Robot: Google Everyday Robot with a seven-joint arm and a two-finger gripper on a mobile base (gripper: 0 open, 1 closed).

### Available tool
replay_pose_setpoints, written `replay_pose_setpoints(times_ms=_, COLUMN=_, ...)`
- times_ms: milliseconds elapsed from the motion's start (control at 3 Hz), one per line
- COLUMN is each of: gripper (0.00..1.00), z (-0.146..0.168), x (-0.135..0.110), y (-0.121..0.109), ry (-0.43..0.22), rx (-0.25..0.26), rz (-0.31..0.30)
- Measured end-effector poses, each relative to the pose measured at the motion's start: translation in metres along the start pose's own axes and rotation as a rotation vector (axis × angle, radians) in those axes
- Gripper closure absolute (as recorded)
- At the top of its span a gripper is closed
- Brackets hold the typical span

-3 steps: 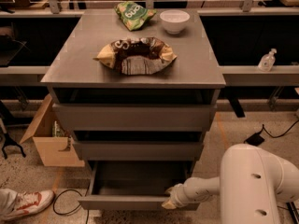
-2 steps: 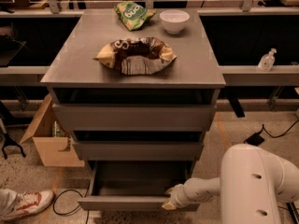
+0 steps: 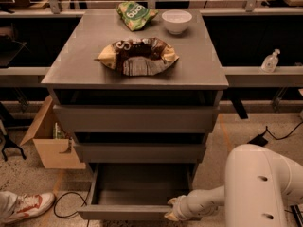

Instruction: Open bottom drawer

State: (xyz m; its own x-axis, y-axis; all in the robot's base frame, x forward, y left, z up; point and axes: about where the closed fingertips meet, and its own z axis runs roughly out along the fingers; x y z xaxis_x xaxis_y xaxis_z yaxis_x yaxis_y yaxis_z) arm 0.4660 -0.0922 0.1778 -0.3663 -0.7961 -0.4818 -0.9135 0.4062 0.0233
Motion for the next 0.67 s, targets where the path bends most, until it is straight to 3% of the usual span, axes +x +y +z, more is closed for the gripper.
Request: replay_pose_setpoints(times_ms=667, gripper=0.35, z=0.0019, x=-0.0001, y=0.0026, ry=0.000, rx=-0.005, rz=0.000)
